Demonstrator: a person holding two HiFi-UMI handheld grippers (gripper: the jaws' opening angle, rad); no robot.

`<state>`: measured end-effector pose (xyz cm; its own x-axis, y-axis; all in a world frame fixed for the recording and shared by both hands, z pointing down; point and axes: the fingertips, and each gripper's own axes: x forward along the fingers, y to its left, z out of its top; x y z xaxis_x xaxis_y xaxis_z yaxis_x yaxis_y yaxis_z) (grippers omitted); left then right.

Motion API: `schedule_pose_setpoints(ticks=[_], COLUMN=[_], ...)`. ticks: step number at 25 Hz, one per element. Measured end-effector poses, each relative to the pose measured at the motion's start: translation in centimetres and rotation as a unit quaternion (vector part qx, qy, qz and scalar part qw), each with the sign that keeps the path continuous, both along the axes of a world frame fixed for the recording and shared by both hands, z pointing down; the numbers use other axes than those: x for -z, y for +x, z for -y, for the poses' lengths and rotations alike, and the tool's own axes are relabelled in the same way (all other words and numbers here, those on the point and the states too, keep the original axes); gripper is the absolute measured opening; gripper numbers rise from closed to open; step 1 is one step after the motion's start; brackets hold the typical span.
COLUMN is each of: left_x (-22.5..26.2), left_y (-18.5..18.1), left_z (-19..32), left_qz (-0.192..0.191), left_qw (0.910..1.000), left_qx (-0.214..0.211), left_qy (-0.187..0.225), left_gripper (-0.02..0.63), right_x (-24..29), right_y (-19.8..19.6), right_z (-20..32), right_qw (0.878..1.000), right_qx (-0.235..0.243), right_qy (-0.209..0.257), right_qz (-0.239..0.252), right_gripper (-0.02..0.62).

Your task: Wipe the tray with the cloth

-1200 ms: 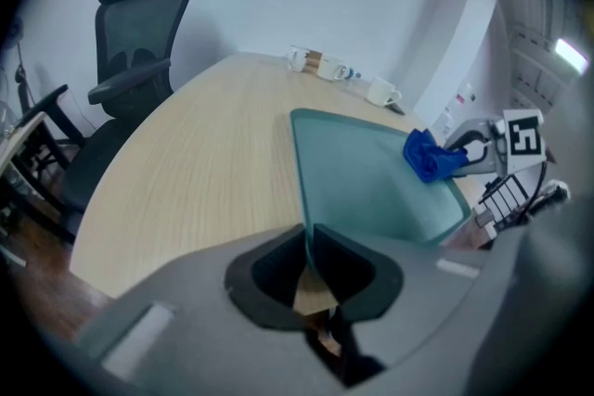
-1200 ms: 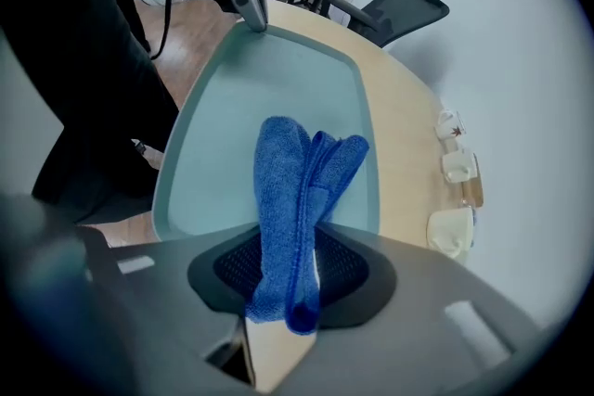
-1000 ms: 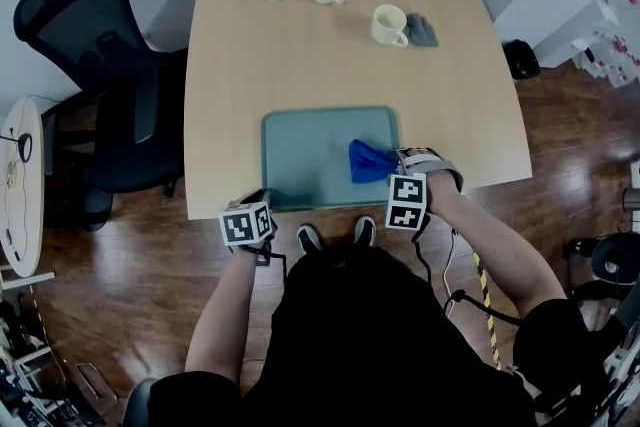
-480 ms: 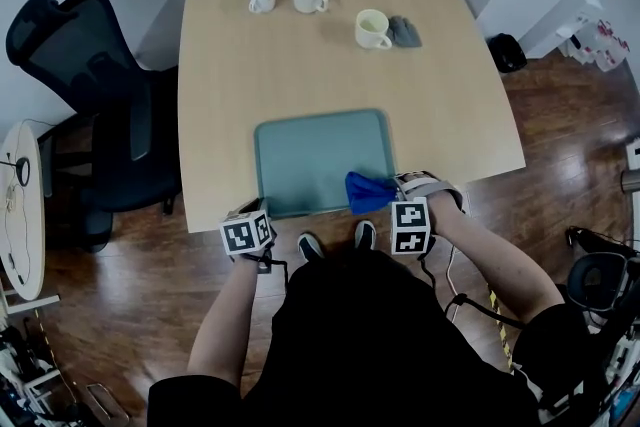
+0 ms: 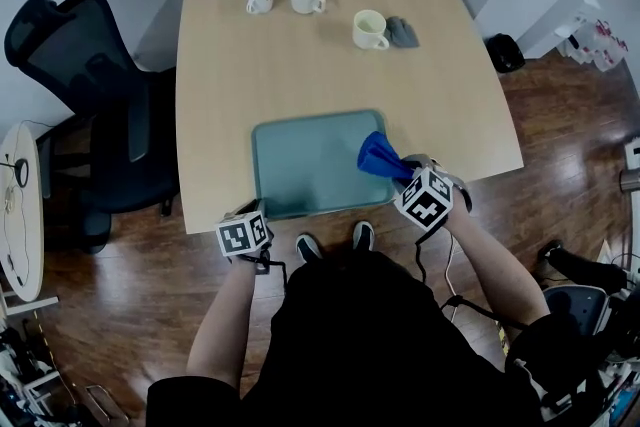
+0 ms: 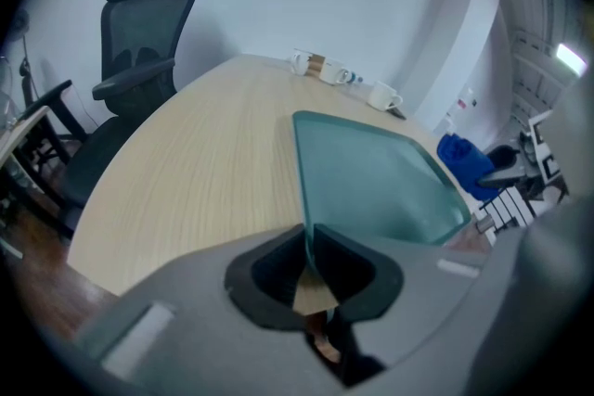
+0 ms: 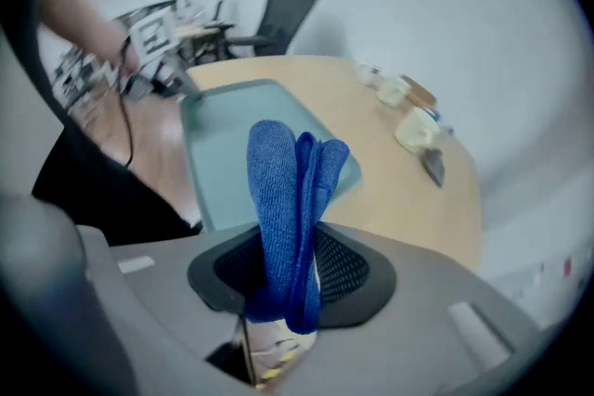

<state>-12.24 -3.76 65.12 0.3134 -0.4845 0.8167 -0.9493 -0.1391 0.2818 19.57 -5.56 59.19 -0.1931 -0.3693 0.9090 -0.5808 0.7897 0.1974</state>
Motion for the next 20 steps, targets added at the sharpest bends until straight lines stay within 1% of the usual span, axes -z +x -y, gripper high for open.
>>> schedule_pose_setpoints(ticks=[1,2,4,6,8,9,10,11,12,15,17,19,20], left_x=[0.0,0.0,-0.1,-0.1,-0.1,0.0,0.0,0.0,0.0,-0.1,0.0,0.6,1.1], left_y=[0.0,-0.1,-0.1,0.0,0.0,0.0,0.0,-0.1,-0.1,0.0,-0.2,-0.6,-0.8], left_z=[0.0,0.0,0.0,-0.1,-0.1,-0.1,-0.1,-0.1,-0.1,0.0,0.0,-0.1,-0.2], left_qz=[0.001,0.003,0.006,0.007,0.008,0.008,0.009,0.011,0.013,0.018,0.024,0.027,0.026], left_qw=[1.0000,1.0000,0.9999,0.9999,0.9999,0.9998,0.9998,0.9998,0.9998,0.9996,0.9994,0.9990,0.9988], left_qx=[0.004,0.008,0.011,0.012,0.013,0.014,0.015,0.016,0.017,0.020,0.023,0.034,0.042], left_qy=[0.001,0.000,-0.001,-0.003,-0.006,-0.006,-0.006,-0.006,-0.005,-0.004,-0.006,-0.002,0.004], left_gripper=[0.032,0.032,0.032,0.032,0.032,0.032,0.032,0.032,0.032,0.032,0.039,0.107,0.107], right_x=[0.2,-0.1,-1.5,-2.7,-3.5,-3.8,-4.1,-4.2,-4.4,-4.3,-3.9,-3.1,-2.6], right_y=[1.7,3.7,7.7,10.3,11.6,11.9,12.0,12.1,12.1,12.3,12.4,12.4,12.5], right_z=[0.9,1.7,2.4,2.6,2.8,2.8,2.7,2.7,2.6,2.8,3.0,3.0,3.0], right_qw=[0.998,0.992,0.971,0.946,0.922,0.913,0.906,0.902,0.900,0.902,0.901,0.897,0.896], right_qx=[-0.063,-0.123,-0.229,-0.308,-0.361,-0.378,-0.390,-0.397,-0.399,-0.396,-0.398,-0.403,-0.405], right_qy=[-0.004,-0.010,-0.029,-0.052,-0.069,-0.074,-0.078,-0.080,-0.079,-0.069,-0.058,-0.042,-0.033], right_qz=[0.023,0.040,0.061,0.088,0.121,0.135,0.145,0.152,0.155,0.155,0.161,0.174,0.181], right_gripper=[0.142,0.143,0.143,0.144,0.147,0.149,0.150,0.152,0.153,0.162,0.188,0.209,0.209])
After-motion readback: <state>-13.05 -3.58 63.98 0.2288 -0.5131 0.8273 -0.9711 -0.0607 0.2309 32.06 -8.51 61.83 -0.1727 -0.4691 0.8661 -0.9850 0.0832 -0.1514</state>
